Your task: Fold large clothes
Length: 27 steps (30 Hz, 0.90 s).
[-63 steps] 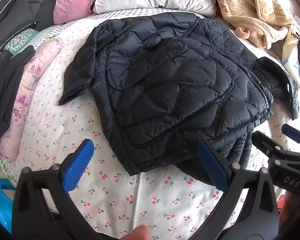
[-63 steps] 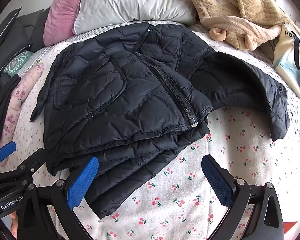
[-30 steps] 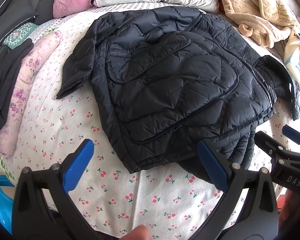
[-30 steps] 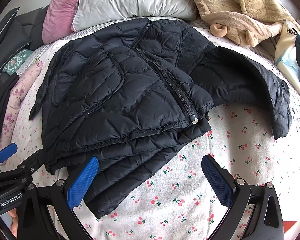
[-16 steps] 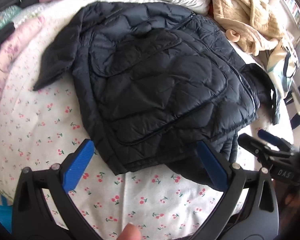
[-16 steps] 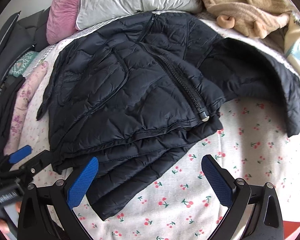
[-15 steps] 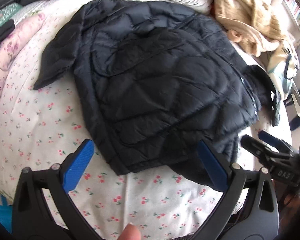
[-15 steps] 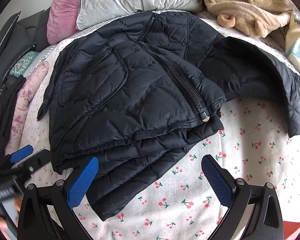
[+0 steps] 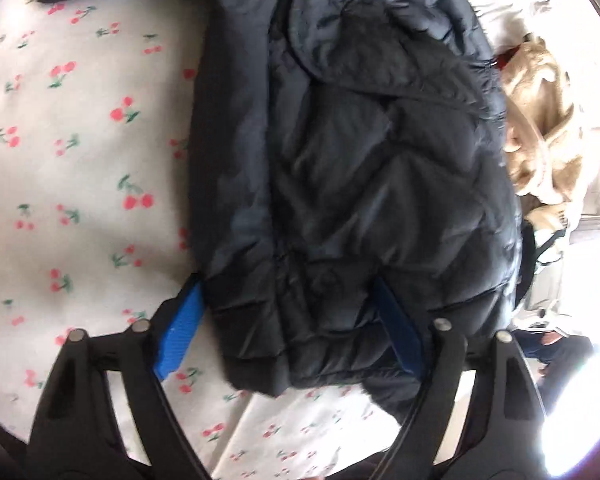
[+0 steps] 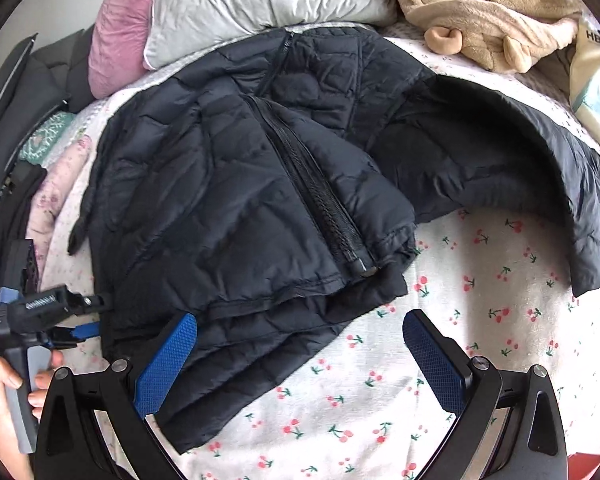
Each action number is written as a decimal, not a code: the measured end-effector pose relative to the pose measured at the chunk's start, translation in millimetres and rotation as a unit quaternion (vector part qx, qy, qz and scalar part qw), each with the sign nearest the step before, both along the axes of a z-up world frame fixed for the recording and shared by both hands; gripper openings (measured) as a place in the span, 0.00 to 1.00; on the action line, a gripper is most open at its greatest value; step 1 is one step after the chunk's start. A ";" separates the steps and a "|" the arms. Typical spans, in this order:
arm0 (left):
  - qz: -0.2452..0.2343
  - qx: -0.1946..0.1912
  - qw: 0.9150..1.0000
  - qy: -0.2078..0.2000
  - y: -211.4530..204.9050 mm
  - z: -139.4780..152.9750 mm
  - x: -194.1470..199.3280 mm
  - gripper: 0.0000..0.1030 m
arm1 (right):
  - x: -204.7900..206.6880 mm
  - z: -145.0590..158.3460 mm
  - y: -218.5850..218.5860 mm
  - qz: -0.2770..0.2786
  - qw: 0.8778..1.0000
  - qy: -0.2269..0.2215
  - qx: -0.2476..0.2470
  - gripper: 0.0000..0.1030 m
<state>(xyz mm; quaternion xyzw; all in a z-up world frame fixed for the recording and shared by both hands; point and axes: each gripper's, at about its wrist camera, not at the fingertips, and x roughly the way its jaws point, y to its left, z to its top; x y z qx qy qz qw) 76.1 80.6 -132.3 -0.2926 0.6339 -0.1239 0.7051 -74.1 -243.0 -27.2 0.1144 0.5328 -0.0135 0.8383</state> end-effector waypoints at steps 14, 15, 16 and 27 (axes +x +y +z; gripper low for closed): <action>0.072 0.109 0.969 -0.209 69.9 120.6 -25.3 0.11 | -3.4 10.0 -31.0 -0.045 0.997 -0.044 0.039 1.00; 0.087 0.131 0.964 -0.214 78.8 123.4 -26.4 0.11 | -4.6 11.7 -33.9 -0.049 0.997 -0.045 0.039 1.00; 0.105 0.155 0.958 -0.216 90.5 124.6 -26.9 0.10 | -5.0 12.9 -36.5 -0.052 0.997 -0.046 0.039 1.00; 0.146 0.283 0.936 -0.148 141.5 95.3 -21.8 0.28 | 13.8 -31.0 -72.9 -0.119 0.974 -0.003 0.192 0.90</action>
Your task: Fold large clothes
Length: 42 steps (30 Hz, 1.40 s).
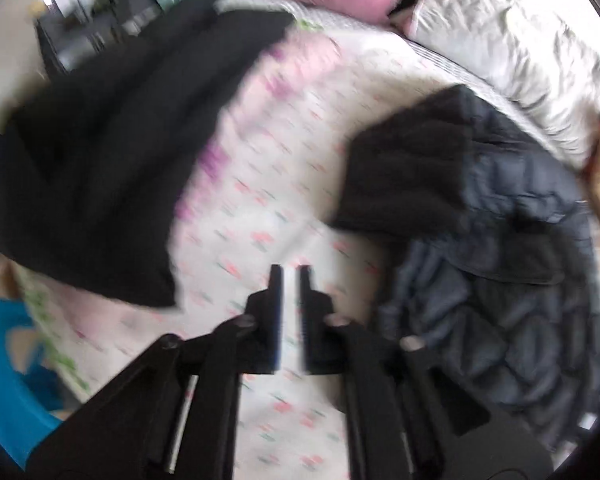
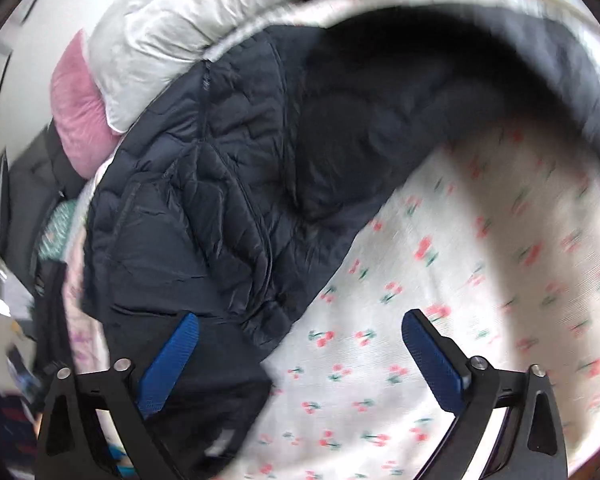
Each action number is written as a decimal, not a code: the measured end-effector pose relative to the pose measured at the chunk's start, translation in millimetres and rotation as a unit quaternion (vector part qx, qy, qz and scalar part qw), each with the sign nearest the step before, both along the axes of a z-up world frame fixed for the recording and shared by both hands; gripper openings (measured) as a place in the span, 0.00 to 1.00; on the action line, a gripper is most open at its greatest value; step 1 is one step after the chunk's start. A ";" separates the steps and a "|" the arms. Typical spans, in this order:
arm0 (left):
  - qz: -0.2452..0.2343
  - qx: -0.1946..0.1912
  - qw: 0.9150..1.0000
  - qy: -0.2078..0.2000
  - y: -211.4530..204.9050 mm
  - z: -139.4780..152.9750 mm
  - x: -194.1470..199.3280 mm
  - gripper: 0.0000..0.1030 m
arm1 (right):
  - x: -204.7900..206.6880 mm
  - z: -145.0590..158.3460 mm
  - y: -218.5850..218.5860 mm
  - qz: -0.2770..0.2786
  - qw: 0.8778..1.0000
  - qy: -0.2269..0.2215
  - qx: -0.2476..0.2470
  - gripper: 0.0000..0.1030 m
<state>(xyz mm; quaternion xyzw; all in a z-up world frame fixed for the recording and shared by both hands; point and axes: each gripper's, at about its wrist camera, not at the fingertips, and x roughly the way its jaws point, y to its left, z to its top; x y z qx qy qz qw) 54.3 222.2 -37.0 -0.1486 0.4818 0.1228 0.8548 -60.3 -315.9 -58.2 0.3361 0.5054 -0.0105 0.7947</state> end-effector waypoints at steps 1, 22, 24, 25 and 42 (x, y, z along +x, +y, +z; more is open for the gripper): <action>-0.014 -0.014 1.000 0.000 -5.3 -1.6 0.2 0.52 | 4.0 -7.2 1.2 0.000 1.000 0.012 0.013 0.87; -0.137 -0.096 0.983 0.074 -81.9 -76.9 51.8 0.37 | 9.5 84.6 -49.7 -0.153 0.947 -0.116 -0.259 0.10; -0.146 -0.079 0.983 0.080 -87.0 -75.3 55.1 0.37 | 7.1 73.1 -66.8 -0.151 0.962 -0.093 -0.209 0.11; -0.147 -0.080 0.982 0.083 -86.5 -75.5 59.2 0.37 | 4.7 65.4 -74.1 -0.143 0.972 -0.078 -0.171 0.13; -0.193 -0.025 0.978 0.080 -95.7 -59.7 42.3 0.12 | -40.1 14.3 -43.2 0.006 0.997 0.001 -0.074 0.89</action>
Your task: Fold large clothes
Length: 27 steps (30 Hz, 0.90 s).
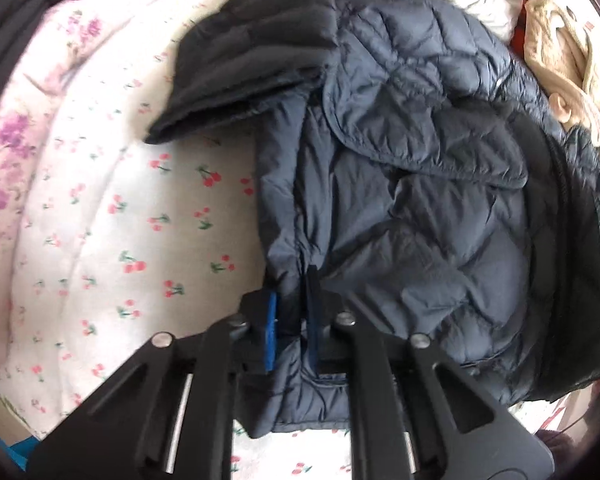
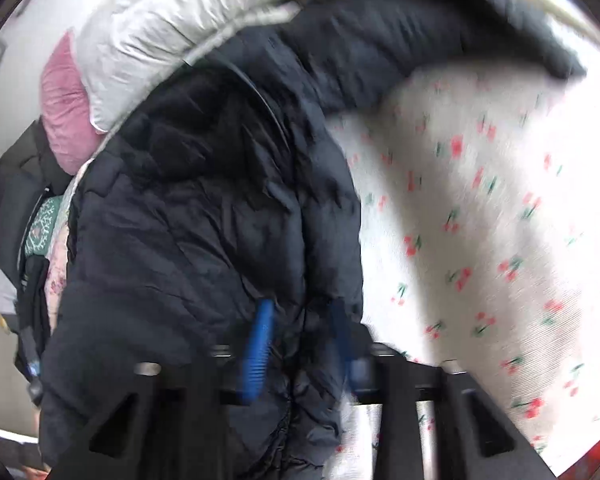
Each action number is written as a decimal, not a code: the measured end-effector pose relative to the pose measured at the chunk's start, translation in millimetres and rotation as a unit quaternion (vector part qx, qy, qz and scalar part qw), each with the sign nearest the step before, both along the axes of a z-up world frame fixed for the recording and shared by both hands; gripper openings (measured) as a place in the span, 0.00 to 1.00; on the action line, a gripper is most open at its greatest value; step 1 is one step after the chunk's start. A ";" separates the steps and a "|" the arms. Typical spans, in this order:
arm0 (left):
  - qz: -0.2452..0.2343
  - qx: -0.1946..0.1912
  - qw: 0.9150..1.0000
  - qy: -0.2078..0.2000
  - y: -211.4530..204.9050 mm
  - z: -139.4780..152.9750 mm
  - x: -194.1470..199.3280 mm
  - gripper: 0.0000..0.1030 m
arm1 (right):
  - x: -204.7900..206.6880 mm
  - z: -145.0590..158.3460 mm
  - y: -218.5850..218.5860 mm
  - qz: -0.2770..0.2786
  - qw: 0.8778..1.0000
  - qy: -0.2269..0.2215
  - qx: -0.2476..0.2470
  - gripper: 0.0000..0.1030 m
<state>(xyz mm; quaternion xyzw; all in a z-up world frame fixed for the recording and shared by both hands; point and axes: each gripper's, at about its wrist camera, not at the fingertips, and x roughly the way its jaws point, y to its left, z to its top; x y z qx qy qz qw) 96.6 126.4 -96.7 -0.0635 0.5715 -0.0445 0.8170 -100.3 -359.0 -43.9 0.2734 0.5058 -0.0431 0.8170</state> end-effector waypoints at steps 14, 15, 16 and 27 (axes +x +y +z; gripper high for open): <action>0.006 0.051 0.999 -0.002 -3.2 -1.9 15.3 0.09 | 11.8 -54.0 -0.5 0.037 0.998 0.045 -0.016 0.59; 0.008 0.050 0.999 -0.009 -3.4 3.9 15.1 0.09 | 13.0 -50.4 1.9 0.047 0.997 0.045 -0.032 0.12; 0.010 0.044 0.999 -0.018 -3.5 9.8 14.3 0.08 | 15.8 -37.3 -2.3 0.057 0.997 0.034 -0.047 0.09; -0.139 0.080 0.984 0.083 -35.2 -22.8 -14.2 0.11 | -37.9 32.2 -117.7 -0.120 0.967 -0.001 -0.227 0.05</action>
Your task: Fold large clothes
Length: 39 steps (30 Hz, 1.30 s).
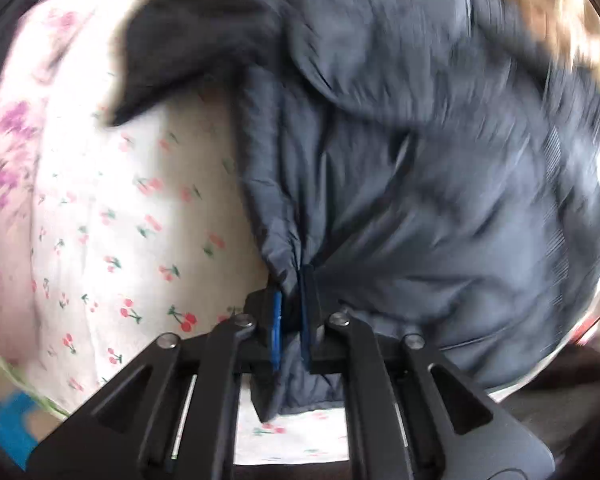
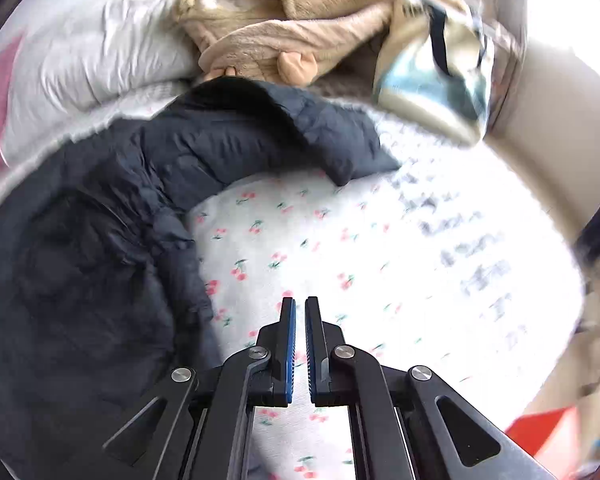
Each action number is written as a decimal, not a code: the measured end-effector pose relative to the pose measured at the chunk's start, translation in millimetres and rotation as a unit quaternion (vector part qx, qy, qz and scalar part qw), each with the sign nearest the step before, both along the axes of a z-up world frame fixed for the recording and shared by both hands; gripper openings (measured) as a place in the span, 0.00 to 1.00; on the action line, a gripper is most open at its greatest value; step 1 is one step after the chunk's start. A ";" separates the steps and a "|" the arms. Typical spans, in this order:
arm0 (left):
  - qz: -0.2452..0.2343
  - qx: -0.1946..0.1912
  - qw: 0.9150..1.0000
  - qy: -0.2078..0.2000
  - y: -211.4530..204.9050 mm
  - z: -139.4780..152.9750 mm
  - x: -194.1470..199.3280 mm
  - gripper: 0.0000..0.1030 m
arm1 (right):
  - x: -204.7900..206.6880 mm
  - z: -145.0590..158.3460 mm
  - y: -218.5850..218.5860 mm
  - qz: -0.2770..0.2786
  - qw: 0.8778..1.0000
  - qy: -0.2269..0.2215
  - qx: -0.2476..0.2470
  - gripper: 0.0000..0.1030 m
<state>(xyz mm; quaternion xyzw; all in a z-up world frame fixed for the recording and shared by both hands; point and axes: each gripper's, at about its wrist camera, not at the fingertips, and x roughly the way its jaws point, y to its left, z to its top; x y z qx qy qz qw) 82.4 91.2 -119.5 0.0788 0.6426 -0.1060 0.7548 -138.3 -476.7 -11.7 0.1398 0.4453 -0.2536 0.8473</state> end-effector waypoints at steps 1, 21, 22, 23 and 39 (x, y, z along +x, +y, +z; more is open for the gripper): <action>-0.010 0.011 1.000 -0.010 -5.1 0.5 -0.1 0.14 | -3.2 -1.4 -3.3 0.008 1.000 -0.009 0.012 0.05; 0.086 0.029 0.984 -0.155 -9.2 12.3 118.3 0.03 | 122.1 -26.9 219.3 0.247 0.967 0.004 0.054 0.89; 0.092 0.034 0.982 -0.164 -8.4 20.4 119.7 0.02 | 123.5 -27.6 223.4 0.251 0.967 0.006 0.051 0.89; 0.093 0.038 0.977 -0.189 -8.6 35.8 123.6 0.02 | 127.4 -29.2 226.1 0.256 0.965 0.009 0.048 0.89; 0.234 0.218 0.872 -0.370 102.6 246.1 271.3 0.02 | 143.9 -14.2 207.7 0.225 0.972 -0.052 0.035 0.89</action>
